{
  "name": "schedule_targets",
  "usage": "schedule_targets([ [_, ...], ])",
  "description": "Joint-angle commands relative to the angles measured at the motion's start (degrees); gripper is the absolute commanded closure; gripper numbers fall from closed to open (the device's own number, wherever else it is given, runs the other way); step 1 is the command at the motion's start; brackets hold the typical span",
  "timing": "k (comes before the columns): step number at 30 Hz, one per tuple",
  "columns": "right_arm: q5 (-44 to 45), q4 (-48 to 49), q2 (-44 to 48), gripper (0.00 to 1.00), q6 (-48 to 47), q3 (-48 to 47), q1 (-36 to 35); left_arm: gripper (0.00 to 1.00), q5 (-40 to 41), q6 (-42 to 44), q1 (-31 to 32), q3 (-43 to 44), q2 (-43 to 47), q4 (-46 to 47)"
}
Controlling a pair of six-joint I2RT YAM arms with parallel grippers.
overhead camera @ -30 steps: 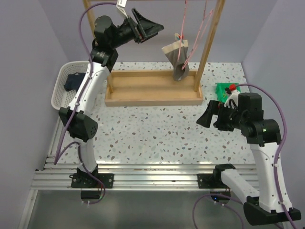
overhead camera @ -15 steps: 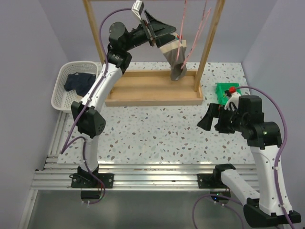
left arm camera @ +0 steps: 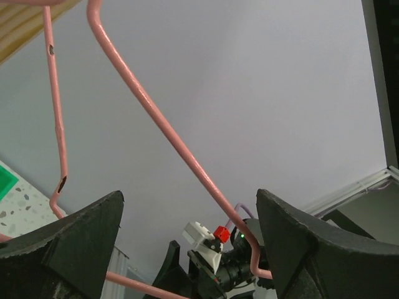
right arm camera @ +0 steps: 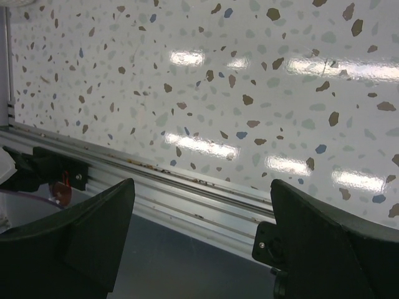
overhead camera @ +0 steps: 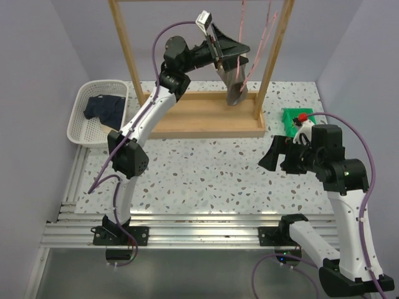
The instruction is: Remove the underwear clipped to the hanger
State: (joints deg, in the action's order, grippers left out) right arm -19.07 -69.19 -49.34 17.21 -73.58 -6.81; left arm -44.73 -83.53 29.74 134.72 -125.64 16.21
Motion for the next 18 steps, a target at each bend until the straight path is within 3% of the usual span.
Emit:
schedule_targets([
  [1, -0.53, 0.28, 1.00, 0.08, -1.30, 0.54, -0.40, 0.12, 2.01, -1.73, -0.12, 2.31, 0.22, 2.25],
  [7, -1.58, 0.54, 1.09, 0.14, -1.31, 0.55, -0.57, 0.46, 4.48, -2.43, -0.20, 3.27, 0.40, 3.39],
  [10, -1.85, 0.72, 0.65, 0.18, -1.48, 0.02, -0.84, 0.52, 5.53, -3.04, -0.12, 3.45, 0.40, 3.83],
  [12, -1.94, 0.72, 0.39, 0.18, -1.48, -0.59, -0.93, 0.52, 6.32, -3.31, -0.21, 4.15, 0.05, 3.92],
  [13, -1.85, 0.72, 0.21, 0.18, -1.65, -0.86, -1.19, 0.42, 6.50, -3.40, -0.12, 4.50, -0.04, 3.57],
  [16, -1.41, 0.63, -0.40, 0.18, -1.74, -1.56, -1.63, 0.24, 6.85, -3.31, -0.20, 4.59, -0.13, 2.87],
  [18, -1.15, 0.63, -0.75, 0.19, -1.92, -2.00, -1.98, 0.23, 7.29, -3.31, -0.12, 4.33, 0.05, 2.95],
])
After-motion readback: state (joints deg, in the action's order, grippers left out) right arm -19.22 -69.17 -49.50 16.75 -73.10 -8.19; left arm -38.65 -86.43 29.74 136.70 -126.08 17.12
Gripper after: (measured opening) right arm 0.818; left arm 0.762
